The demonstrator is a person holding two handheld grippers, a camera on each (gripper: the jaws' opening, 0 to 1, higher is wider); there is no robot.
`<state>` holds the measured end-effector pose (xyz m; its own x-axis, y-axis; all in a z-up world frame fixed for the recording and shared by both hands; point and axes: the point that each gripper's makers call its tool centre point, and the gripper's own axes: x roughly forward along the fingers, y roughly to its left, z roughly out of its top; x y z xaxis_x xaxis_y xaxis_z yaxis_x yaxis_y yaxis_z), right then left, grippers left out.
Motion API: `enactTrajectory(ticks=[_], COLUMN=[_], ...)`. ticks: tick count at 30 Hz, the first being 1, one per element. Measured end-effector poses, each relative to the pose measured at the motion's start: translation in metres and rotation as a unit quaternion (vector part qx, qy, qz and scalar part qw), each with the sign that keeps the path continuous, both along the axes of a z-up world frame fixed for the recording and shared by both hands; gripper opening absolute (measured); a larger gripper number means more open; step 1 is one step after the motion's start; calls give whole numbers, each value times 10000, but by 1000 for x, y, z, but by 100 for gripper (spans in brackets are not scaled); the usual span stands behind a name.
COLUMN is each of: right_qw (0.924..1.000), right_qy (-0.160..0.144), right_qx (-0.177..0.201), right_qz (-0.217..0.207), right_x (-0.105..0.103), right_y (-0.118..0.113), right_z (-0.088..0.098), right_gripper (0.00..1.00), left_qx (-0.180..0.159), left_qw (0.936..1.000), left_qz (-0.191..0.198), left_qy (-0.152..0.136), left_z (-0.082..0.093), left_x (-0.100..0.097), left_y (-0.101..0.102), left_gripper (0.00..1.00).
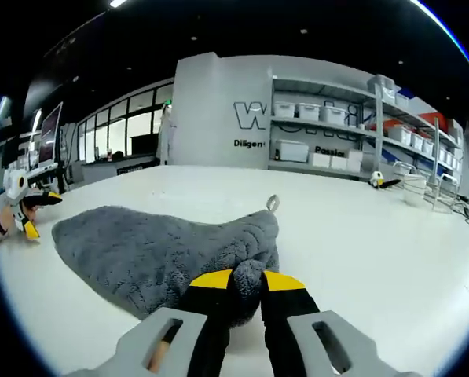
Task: Open the folded towel by lifting each exposed corner and separating the folded layers until the towel lies flat within the target outline without major curled edges
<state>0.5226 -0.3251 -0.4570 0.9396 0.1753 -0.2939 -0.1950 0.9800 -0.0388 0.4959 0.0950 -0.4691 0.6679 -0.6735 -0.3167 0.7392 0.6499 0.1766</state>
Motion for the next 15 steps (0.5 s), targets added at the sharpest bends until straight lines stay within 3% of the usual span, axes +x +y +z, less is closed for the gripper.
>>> enactTrajectory(ticks=[4, 15], right_qw=[9998, 9994], right_qy=[-32, -105], right_qx=[-186, -336], right_qz=[29, 0], right_x=[0, -4], right_y=[6, -4], right_z=[1, 8], right_gripper=[10, 15], left_qx=[29, 28], left_qw=[10000, 10000], left_qz=[45, 74], left_qy=[25, 27], left_z=[-2, -2], left_x=[2, 4], left_y=[3, 4], left_gripper=[90, 90])
